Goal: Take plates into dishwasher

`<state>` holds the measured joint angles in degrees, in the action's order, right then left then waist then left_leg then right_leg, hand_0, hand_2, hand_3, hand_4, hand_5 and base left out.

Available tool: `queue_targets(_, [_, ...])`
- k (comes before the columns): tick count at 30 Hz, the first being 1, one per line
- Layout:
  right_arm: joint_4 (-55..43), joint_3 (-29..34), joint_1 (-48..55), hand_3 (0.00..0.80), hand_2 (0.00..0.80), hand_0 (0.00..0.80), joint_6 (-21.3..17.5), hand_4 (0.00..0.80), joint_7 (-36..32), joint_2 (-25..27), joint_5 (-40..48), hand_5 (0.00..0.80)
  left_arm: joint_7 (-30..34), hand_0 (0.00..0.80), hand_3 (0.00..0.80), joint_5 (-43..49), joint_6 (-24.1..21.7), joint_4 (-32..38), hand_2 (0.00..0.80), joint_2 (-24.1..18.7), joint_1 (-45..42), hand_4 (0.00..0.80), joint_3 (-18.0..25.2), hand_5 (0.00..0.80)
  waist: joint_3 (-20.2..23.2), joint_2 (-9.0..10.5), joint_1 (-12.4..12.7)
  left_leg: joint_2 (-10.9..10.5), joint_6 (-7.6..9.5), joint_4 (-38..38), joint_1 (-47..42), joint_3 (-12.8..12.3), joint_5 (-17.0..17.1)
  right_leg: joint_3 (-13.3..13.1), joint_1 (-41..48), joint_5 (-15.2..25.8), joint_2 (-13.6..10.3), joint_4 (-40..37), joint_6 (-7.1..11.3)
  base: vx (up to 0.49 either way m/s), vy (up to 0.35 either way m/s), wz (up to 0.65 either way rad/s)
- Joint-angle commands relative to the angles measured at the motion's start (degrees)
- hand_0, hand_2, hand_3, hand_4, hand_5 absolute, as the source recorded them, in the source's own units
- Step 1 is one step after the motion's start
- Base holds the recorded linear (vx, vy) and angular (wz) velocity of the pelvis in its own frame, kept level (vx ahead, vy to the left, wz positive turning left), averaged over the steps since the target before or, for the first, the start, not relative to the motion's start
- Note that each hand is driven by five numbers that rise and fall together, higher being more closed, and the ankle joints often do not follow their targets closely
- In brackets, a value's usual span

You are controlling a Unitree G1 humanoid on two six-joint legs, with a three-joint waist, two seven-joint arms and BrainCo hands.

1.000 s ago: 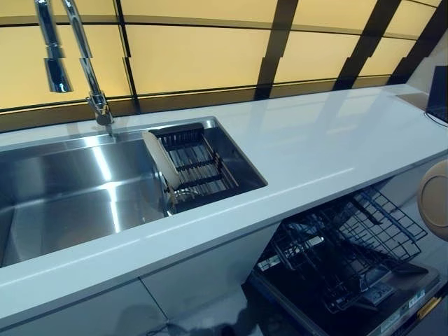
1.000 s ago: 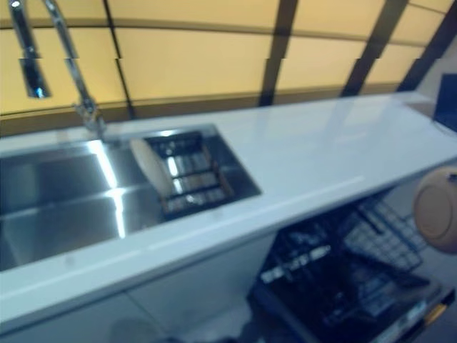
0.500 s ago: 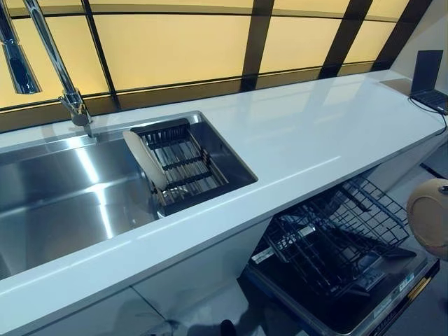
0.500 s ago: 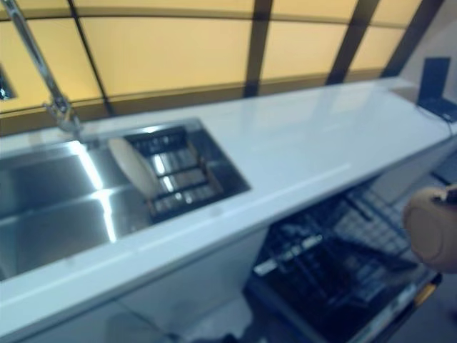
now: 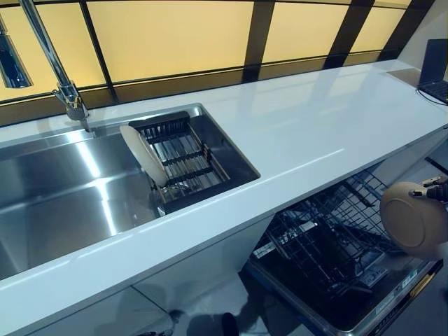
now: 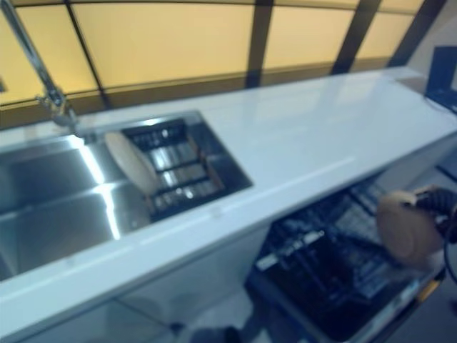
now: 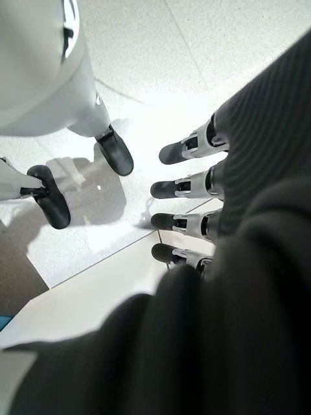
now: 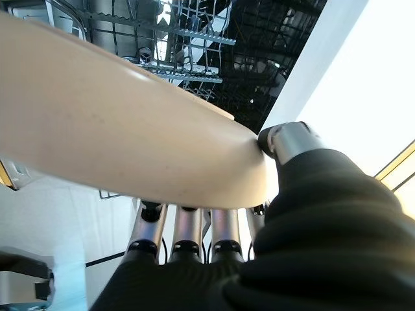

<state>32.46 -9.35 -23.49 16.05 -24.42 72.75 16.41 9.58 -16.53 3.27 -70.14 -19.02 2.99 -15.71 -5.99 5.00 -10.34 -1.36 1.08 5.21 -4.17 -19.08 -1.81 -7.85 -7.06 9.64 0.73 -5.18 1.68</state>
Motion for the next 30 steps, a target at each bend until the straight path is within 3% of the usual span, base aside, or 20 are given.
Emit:
queue_targets(1, [-0.8,2.9,-3.6,0.800,0.800,0.800,-1.6,0.800,1.1,-0.9,-1.9,0.800,0.1,0.000,0.000,0.9,-0.2,-0.5,0.000,-0.8,0.1,0.000,0.8,0.000,-0.6,-0.46,0.1,0.4,1.84,-0.2,0.6,3.9,-3.0,0.8,3.8,-4.8,1.3,0.2,1.97,-0.017,-0.018,0.05])
queue_targets(22, [-10.0,1.8,-3.1,0.800,0.800,0.800,-0.1,0.800,3.5,-7.6,-4.4,0.800,-0.6,0.000,0.000,-1.8,-1.2,0.0,0.000,0.2,1.7,0.000,2.0,0.000,-2.7,-1.57,0.3,0.2,1.57,-0.2,1.7,4.9,-2.6,1.6,3.2,-5.2,0.8,0.2,1.54,-0.001,-0.001,0.01])
queue_targets(30, [-12.5,0.8,-2.0,0.800,0.800,0.800,0.9,0.800,4.4,-11.2,-10.1,0.800,-1.2,0.000,0.000,-2.8,-1.1,0.1,0.000,0.7,2.3,0.000,2.1,0.000,-2.9,-1.93,0.3,0.1,1.59,-0.2,1.6,5.1,-2.6,1.6,3.3,-5.3,0.8,0.2,1.50,0.000,0.000,0.00])
